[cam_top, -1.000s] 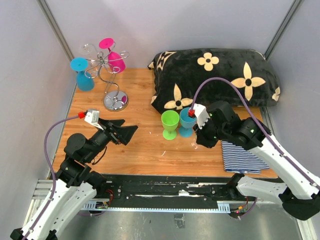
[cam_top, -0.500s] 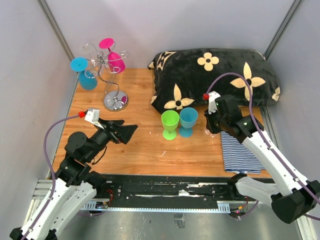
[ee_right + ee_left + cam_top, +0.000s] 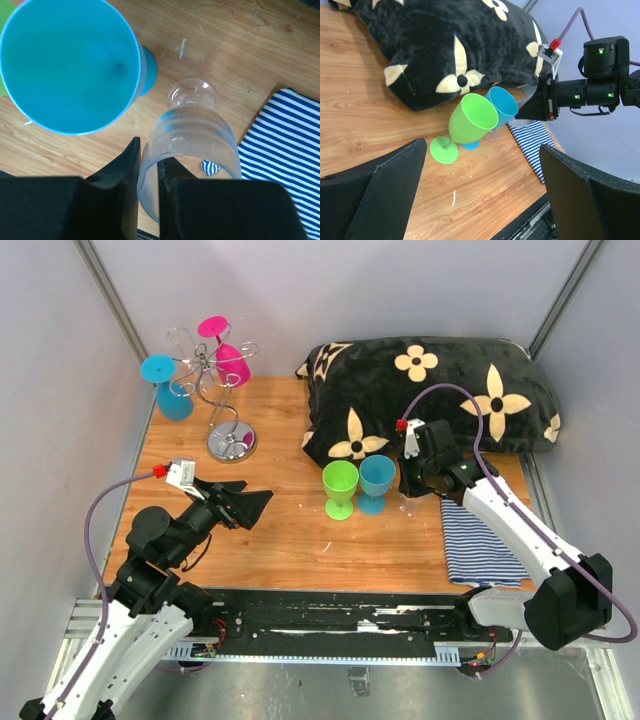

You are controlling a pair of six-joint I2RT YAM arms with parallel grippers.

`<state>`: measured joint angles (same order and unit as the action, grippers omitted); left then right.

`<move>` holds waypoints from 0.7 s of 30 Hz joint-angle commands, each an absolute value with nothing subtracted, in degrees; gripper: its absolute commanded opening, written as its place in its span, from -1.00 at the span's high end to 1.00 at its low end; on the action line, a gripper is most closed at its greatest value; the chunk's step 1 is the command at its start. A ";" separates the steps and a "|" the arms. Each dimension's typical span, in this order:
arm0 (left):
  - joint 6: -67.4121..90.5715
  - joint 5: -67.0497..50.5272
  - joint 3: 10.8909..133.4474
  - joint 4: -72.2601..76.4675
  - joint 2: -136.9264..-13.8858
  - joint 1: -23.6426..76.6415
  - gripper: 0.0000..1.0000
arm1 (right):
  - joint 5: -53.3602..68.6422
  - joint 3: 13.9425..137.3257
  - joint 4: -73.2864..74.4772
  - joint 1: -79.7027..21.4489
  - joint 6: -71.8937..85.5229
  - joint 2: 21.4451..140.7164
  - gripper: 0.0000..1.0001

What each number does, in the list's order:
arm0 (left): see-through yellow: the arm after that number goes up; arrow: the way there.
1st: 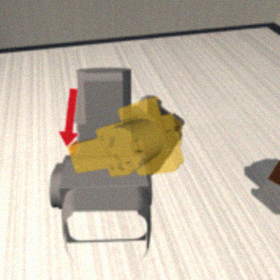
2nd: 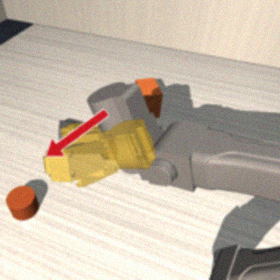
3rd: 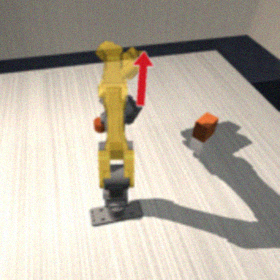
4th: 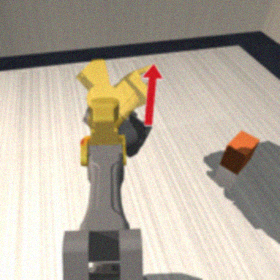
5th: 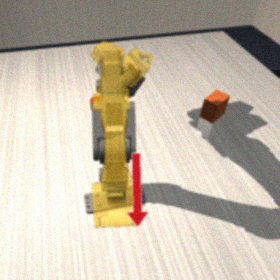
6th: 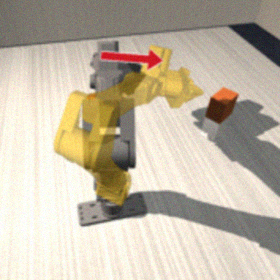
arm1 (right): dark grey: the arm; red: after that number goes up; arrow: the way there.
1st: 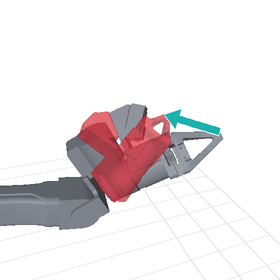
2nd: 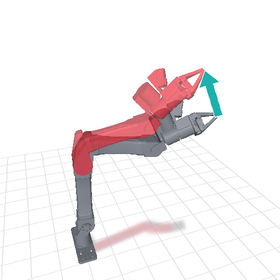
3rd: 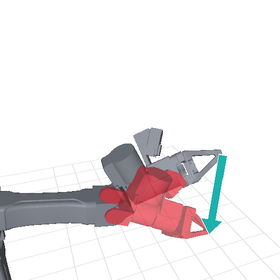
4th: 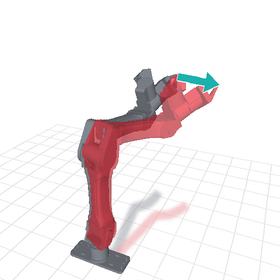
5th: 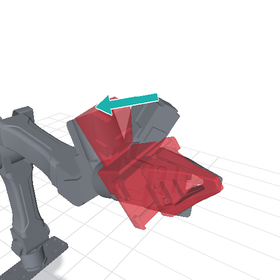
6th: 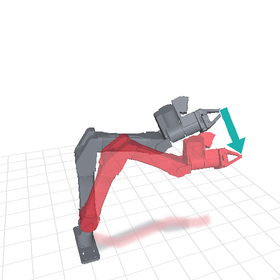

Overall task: Take the wine glass off the wine glass rack
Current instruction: Place the wine glass at the center of the board.

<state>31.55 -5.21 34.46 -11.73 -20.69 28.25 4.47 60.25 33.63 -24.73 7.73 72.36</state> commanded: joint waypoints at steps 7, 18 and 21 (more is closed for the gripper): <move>31.41 -5.22 35.29 -11.21 -20.14 28.04 -0.99 | 6.38 63.23 33.16 -23.67 8.63 76.12 0.68; 31.14 -4.61 35.16 -11.94 -20.22 28.05 -0.99 | 3.35 67.34 36.70 -23.65 6.95 75.11 0.32; 30.94 -4.44 35.16 -12.19 -20.24 28.08 -0.99 | 2.39 67.79 37.06 -23.69 6.44 74.58 0.31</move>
<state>31.53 -5.06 34.46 -12.62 -20.67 28.25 4.75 65.69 35.00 -24.69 7.57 75.64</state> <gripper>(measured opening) 0.994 0.340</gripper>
